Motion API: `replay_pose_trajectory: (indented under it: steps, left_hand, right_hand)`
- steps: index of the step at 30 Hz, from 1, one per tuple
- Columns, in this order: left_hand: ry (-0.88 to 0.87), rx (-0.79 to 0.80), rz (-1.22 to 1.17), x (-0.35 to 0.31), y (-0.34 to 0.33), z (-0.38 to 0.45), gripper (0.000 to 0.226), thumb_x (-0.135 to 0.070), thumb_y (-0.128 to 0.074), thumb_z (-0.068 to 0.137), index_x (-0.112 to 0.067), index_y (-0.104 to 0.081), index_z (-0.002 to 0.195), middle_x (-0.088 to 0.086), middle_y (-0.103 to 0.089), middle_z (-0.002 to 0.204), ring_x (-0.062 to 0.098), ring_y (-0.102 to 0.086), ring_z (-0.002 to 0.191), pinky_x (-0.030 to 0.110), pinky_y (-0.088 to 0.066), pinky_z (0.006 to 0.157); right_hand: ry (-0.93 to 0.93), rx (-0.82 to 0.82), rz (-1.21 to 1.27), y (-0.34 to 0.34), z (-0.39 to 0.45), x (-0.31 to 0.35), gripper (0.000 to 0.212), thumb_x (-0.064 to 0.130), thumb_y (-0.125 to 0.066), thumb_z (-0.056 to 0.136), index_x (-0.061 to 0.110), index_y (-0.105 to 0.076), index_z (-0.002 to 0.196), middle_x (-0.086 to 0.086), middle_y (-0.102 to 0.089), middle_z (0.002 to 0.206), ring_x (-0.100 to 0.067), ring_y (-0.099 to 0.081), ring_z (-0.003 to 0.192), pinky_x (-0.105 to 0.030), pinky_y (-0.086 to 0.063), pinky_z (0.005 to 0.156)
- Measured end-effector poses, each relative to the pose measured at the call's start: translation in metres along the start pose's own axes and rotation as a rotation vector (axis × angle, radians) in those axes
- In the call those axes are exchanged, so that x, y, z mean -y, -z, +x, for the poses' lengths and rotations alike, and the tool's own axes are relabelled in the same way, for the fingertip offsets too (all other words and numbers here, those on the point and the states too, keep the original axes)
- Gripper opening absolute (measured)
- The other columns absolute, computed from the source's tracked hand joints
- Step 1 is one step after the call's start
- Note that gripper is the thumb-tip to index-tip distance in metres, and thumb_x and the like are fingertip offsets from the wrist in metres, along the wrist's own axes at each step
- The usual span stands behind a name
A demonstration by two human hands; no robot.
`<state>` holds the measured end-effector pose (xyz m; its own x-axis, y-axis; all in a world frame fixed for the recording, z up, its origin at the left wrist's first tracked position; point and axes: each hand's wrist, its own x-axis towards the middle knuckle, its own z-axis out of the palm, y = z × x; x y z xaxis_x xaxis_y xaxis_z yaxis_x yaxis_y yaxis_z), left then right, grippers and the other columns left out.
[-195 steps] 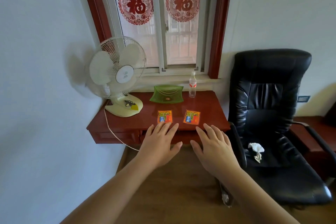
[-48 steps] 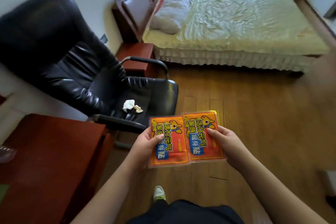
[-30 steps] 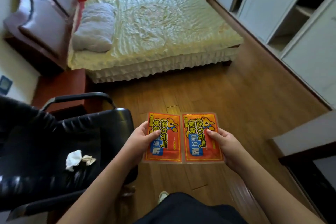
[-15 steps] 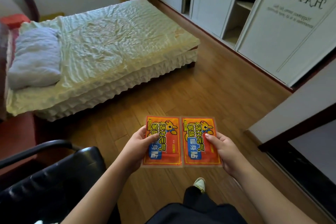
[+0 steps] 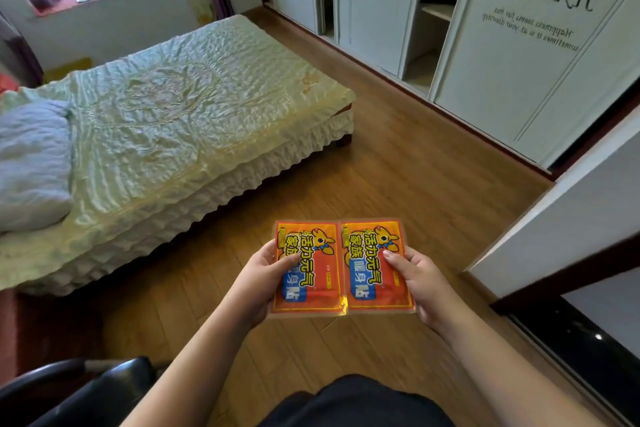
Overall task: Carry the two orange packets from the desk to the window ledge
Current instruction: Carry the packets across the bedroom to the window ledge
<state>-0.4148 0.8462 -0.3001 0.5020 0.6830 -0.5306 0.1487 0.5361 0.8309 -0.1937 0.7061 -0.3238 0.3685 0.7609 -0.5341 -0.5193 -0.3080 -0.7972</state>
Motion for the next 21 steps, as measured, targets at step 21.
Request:
replay_pose_trajectory:
  steps: [21]
  left_hand:
    - [0.023, 0.257, 0.088, -0.142, -0.035, 0.274, 0.025, -0.018, -0.065, 0.092, -0.020, -0.059, 0.116, 0.011, -0.078, 0.106, 0.032, -0.075, 0.097, 0.047, -0.062, 0.077]
  right_hand:
    - [0.066, -0.167, 0.085, 0.008, 0.202, 0.139, 0.027, 0.028, -0.065, 0.090, 0.019, -0.068, 0.115, -0.013, -0.078, 0.107, -0.032, -0.076, 0.094, -0.043, -0.063, 0.069]
